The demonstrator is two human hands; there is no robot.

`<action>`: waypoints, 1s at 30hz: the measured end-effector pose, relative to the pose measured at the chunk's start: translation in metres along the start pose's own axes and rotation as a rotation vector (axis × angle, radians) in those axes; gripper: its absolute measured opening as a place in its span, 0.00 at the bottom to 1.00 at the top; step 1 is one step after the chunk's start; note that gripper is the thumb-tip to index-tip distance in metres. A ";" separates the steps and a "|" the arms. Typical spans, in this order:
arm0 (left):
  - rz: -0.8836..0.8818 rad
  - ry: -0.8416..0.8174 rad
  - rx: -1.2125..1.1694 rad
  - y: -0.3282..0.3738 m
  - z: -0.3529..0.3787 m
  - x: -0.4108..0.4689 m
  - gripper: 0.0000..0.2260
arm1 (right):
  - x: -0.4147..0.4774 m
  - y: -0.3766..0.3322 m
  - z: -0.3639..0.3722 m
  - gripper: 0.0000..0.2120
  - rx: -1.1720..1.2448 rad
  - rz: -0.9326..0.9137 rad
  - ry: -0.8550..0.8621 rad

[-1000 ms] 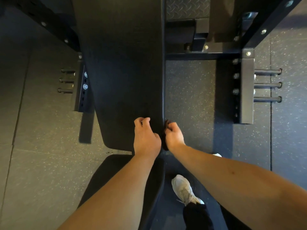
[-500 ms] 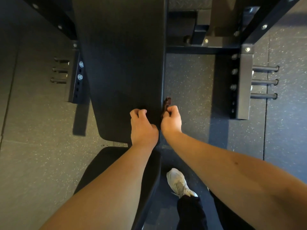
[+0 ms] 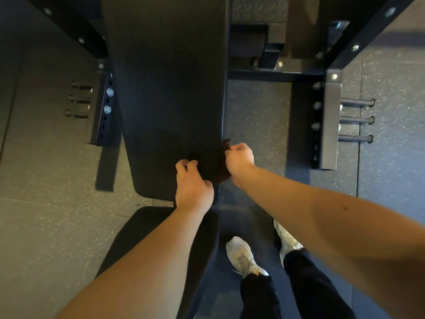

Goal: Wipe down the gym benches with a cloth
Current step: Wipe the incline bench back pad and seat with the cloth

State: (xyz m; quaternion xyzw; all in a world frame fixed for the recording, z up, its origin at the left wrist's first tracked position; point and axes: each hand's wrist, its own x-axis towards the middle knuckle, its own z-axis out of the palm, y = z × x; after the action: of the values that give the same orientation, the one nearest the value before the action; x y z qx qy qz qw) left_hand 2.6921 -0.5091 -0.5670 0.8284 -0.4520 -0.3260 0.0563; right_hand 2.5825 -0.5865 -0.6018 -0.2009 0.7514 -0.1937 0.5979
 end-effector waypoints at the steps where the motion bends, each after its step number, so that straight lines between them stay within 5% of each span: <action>1: 0.000 0.007 0.001 0.001 -0.001 0.001 0.29 | -0.001 -0.006 -0.003 0.06 0.002 -0.061 0.019; 7: -0.033 -0.037 0.026 -0.003 -0.001 0.002 0.28 | -0.018 0.052 0.012 0.05 -0.106 -0.115 -0.002; 12: -0.106 -0.051 0.087 -0.011 0.000 -0.004 0.28 | -0.023 0.111 0.016 0.09 -0.149 0.142 -0.082; 18: -0.140 -0.102 0.065 -0.014 -0.011 -0.007 0.27 | -0.020 0.083 0.014 0.09 0.213 0.532 -0.120; 26: -0.110 -0.161 -0.021 0.009 -0.051 -0.021 0.20 | -0.058 -0.003 -0.016 0.10 0.021 0.373 -0.175; 30: -0.126 -0.200 -0.105 0.016 -0.072 -0.034 0.17 | -0.101 -0.022 -0.045 0.06 0.148 0.361 -0.286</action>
State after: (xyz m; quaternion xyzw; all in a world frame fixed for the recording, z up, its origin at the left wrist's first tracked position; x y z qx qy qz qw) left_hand 2.7105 -0.5058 -0.4876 0.8143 -0.3849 -0.4332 0.0338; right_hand 2.5612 -0.5492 -0.4977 -0.0446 0.6667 -0.1078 0.7361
